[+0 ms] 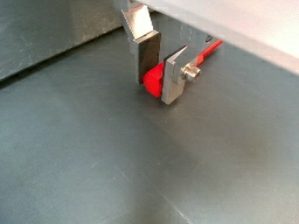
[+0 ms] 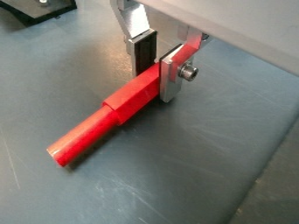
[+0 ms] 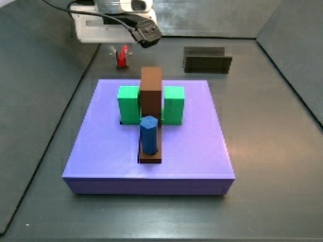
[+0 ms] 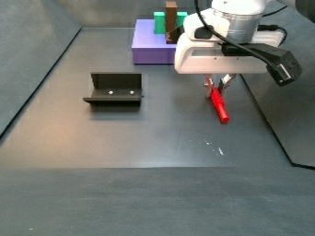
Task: Pick up the red object. Move up. Place the red object on the fixture. Regrasp the red object. Move to above the board. Insert the red object.
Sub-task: Pick up the red object, then move up.
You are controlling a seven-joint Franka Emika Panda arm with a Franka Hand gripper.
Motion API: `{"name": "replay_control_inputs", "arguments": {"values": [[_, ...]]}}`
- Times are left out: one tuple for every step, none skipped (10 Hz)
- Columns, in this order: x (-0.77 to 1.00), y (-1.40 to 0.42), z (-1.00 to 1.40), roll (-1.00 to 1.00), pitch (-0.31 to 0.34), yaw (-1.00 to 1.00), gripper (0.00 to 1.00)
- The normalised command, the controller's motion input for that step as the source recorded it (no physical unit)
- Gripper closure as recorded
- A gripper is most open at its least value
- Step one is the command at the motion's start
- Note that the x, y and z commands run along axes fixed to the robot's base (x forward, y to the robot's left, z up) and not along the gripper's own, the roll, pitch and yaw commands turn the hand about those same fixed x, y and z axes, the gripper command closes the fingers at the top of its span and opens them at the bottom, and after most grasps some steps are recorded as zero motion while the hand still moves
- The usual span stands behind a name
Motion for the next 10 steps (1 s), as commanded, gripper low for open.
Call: {"name": "replay_control_inputs", "arguments": {"values": [[0.00,0.00,0.00,0.00,0.000,0.00,1.00],[0.00,0.00,0.00,0.00,0.000,0.00,1.00],[0.00,0.00,0.00,0.00,0.000,0.00,1.00],[0.00,0.00,0.00,0.00,0.000,0.00,1.00],[0.00,0.00,0.00,0.00,0.000,0.00,1.00],[0.00,0.00,0.00,0.00,0.000,0.00,1.00],[0.00,0.00,0.00,0.00,0.000,0.00,1.00],[0.00,0.00,0.00,0.00,0.000,0.00,1.00],[0.00,0.00,0.83,0.00,0.000,0.00,1.00],[-0.06,-0.01,0.79,-0.01,0.059,0.04,1.00]]}}
